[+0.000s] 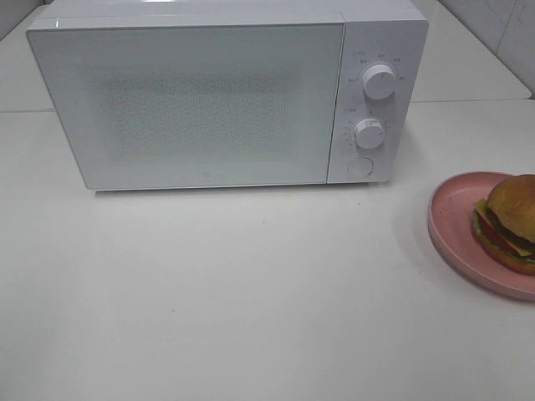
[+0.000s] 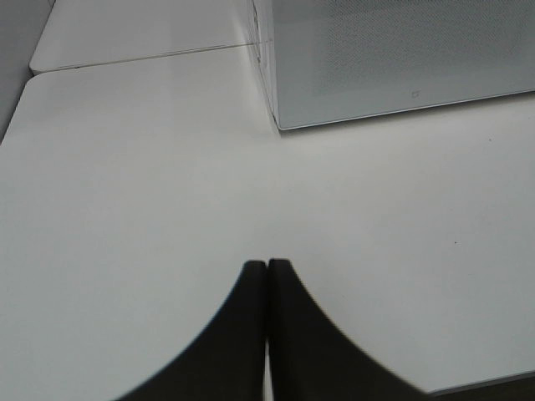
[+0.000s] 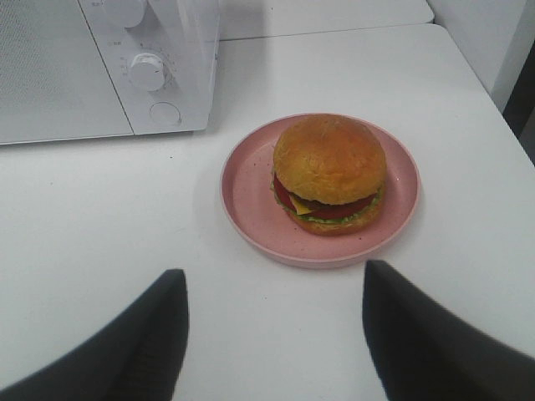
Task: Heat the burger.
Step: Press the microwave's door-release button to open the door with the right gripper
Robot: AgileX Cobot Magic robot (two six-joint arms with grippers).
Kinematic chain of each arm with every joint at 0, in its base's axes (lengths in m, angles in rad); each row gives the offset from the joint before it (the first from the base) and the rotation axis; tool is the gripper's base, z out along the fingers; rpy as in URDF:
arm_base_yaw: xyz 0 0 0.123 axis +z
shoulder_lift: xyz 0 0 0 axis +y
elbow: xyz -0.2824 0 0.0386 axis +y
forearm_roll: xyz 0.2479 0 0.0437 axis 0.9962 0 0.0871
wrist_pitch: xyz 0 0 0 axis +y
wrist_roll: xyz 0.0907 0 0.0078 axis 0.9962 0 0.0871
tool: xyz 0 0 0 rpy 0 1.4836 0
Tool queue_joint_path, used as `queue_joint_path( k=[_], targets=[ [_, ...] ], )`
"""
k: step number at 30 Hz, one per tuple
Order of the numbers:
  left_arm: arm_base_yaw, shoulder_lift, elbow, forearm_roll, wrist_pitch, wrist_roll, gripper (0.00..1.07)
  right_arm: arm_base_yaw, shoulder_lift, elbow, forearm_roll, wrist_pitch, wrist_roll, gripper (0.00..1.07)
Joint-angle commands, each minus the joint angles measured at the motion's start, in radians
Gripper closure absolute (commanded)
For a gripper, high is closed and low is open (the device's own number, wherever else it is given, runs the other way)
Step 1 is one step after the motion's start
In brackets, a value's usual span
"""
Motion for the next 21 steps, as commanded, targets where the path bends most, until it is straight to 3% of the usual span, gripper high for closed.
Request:
queue_joint_path(
  k=[1, 21],
  targets=[
    [-0.005, -0.019, 0.001, -0.008, -0.01, -0.002, 1.06, -0.004, -0.026, 0.003, 0.001, -0.011, -0.012, 0.5],
    [-0.005, -0.019, 0.001, -0.008, -0.01, -0.002, 1.06, -0.004, -0.026, 0.003, 0.001, -0.011, -0.012, 0.5]
  ],
)
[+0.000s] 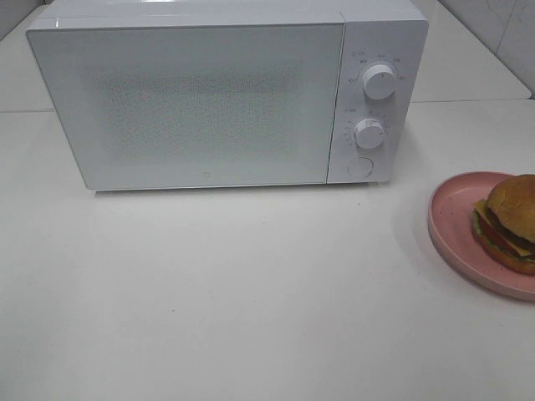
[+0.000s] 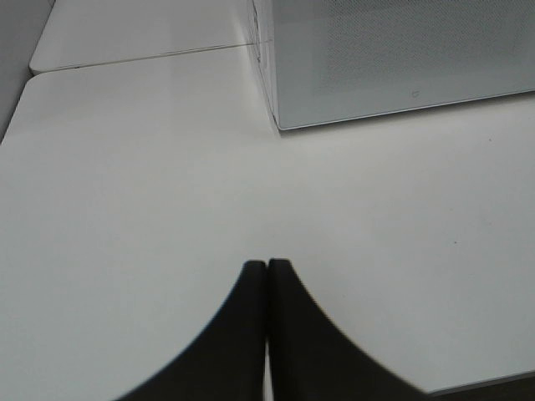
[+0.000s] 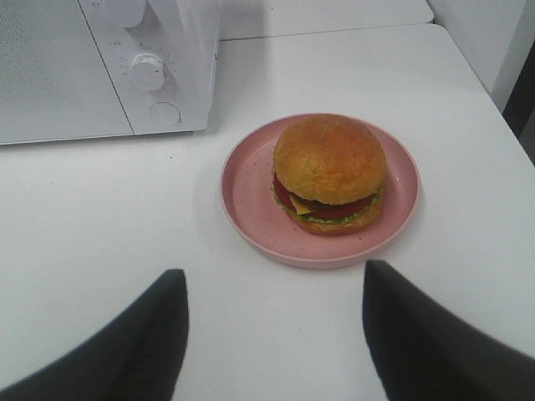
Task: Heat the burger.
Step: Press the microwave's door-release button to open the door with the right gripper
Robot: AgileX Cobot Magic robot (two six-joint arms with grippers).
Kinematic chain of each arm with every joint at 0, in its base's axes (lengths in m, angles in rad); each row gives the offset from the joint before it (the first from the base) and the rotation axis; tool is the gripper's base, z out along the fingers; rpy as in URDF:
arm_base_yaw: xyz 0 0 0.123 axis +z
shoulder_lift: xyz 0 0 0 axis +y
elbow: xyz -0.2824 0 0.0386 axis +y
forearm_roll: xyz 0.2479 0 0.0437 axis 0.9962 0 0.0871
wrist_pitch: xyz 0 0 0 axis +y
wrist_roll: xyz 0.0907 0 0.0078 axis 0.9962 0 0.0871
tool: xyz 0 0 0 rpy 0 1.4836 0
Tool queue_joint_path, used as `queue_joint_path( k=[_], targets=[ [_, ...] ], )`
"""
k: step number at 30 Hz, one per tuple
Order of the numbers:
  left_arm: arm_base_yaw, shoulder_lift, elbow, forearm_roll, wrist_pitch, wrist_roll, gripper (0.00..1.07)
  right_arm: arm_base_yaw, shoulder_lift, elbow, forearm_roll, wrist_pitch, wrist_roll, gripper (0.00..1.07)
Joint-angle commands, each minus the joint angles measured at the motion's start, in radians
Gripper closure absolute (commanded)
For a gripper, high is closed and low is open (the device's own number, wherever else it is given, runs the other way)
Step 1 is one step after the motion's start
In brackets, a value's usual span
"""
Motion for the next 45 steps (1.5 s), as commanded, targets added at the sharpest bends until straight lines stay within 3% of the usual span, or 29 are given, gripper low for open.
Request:
queue_joint_path(
  k=[1, 45],
  targets=[
    [-0.005, -0.019, 0.001, -0.008, -0.01, -0.002, 1.06, -0.004, -0.026, 0.003, 0.001, -0.011, -0.012, 0.5],
    [-0.005, -0.019, 0.001, -0.008, -0.01, -0.002, 1.06, -0.004, -0.026, 0.003, 0.001, -0.011, -0.012, 0.5]
  ],
)
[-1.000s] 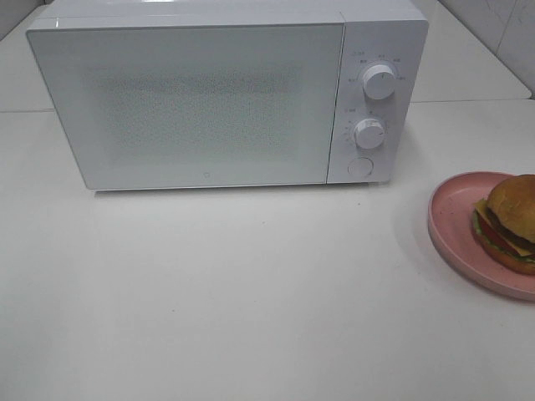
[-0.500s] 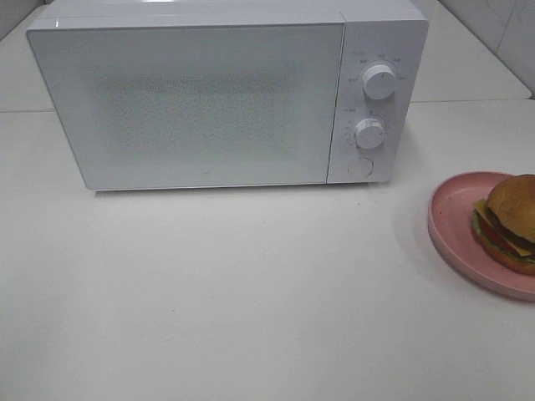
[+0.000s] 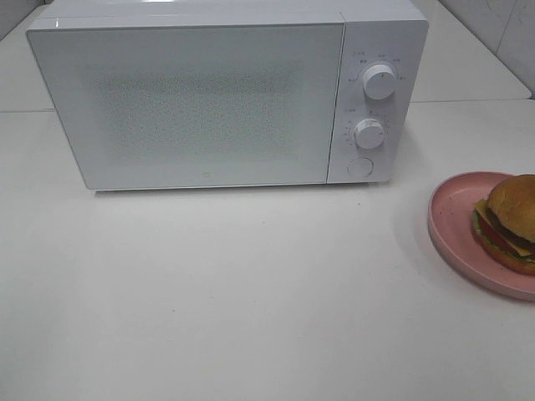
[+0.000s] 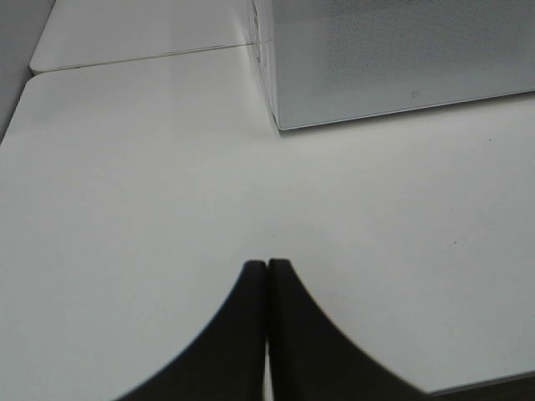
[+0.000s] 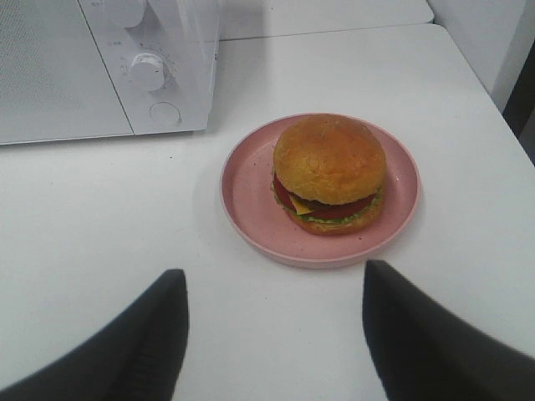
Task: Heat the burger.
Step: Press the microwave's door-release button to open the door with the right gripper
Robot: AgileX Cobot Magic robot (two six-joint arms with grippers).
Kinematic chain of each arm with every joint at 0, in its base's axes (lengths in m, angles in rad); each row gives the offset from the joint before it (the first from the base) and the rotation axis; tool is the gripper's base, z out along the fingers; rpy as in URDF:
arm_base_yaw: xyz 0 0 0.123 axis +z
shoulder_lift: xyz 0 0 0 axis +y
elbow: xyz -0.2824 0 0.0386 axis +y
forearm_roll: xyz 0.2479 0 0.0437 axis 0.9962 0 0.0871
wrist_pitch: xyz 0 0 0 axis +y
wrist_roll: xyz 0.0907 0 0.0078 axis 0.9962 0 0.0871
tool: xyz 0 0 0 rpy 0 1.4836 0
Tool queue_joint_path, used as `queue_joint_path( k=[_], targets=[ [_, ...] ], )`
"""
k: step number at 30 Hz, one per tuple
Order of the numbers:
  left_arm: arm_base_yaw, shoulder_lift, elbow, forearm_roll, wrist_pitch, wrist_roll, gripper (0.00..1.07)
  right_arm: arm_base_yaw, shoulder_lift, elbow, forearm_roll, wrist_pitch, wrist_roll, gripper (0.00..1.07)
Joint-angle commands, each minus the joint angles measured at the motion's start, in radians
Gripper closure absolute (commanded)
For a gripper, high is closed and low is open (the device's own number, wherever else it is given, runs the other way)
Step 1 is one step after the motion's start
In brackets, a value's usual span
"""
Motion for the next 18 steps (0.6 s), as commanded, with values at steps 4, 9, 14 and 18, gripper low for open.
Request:
queue_joint_path(
  k=[4, 9, 14, 18],
  targets=[
    [-0.005, -0.019, 0.001, -0.008, -0.01, -0.002, 1.06, -0.004, -0.026, 0.003, 0.001, -0.011, -0.012, 0.5],
    [-0.005, -0.019, 0.001, -0.008, -0.01, -0.002, 1.06, -0.004, -0.026, 0.003, 0.001, -0.011, -0.012, 0.5],
    [-0.005, -0.019, 0.001, -0.008, -0.01, -0.002, 1.06, -0.004, -0.021, -0.017, 0.003, -0.043, -0.012, 0.5],
    [-0.005, -0.019, 0.001, -0.008, -0.01, -0.002, 1.06, -0.004, 0.039, -0.023, 0.004, -0.128, -0.012, 0.5]
  ],
)
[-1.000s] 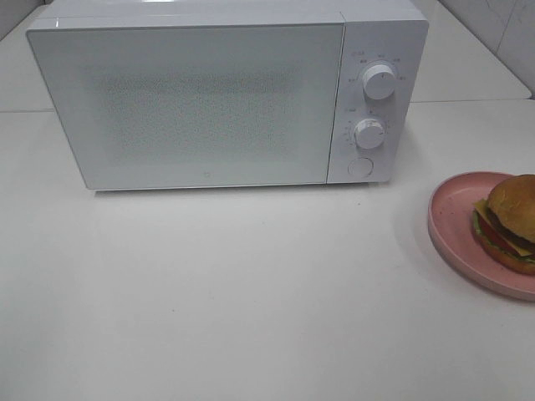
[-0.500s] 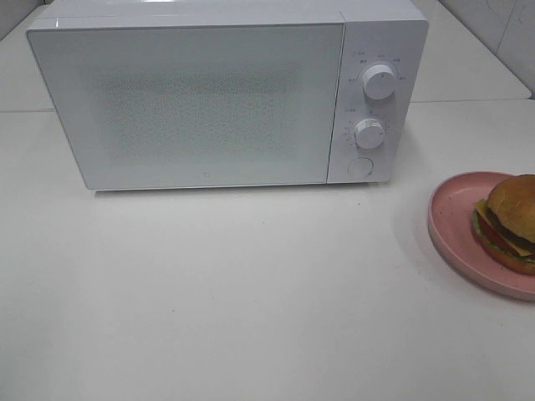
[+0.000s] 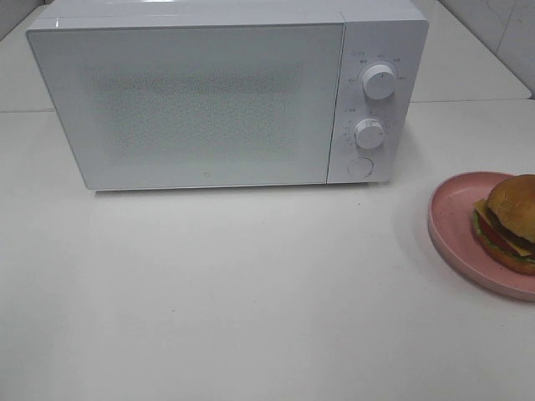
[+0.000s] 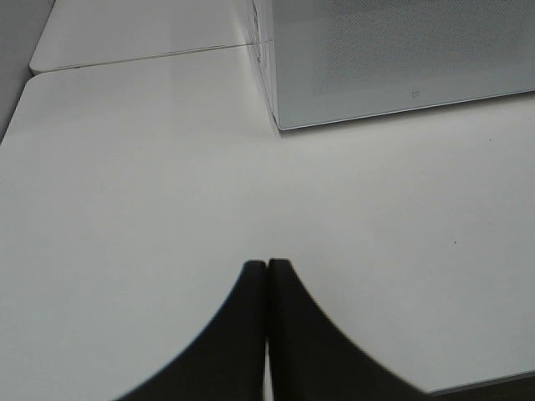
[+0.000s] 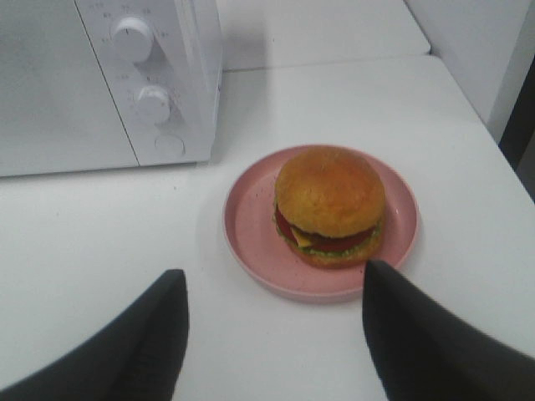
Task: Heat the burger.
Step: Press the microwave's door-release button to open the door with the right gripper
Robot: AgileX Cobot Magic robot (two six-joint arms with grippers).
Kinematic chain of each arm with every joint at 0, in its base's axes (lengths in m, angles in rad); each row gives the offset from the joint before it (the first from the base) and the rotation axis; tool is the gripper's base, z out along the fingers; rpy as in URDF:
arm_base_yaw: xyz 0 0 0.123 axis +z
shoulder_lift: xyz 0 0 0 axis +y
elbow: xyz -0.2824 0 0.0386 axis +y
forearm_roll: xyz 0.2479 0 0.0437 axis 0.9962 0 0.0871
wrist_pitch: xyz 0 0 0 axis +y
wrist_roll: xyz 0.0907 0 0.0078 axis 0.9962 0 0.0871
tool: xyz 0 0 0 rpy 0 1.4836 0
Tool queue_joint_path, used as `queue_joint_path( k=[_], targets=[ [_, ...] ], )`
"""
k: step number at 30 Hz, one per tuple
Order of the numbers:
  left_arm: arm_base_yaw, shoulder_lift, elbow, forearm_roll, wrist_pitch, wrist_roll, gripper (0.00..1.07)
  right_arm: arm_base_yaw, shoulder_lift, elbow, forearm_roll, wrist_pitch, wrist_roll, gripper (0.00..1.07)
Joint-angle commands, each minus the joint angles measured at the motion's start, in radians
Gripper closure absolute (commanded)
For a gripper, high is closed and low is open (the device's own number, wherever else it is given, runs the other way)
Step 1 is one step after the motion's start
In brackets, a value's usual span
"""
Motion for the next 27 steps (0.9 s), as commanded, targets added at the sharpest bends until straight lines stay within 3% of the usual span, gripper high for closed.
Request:
queue_joint_path(
  k=[1, 27],
  targets=[
    [-0.005, -0.019, 0.001, -0.008, -0.01, -0.002, 1.06, -0.004, 0.031, -0.008, 0.003, -0.058, -0.012, 0.5],
    [-0.005, -0.019, 0.001, -0.008, -0.01, -0.002, 1.06, -0.004, 0.6, -0.005, 0.0, -0.591, -0.012, 0.42]
  ],
)
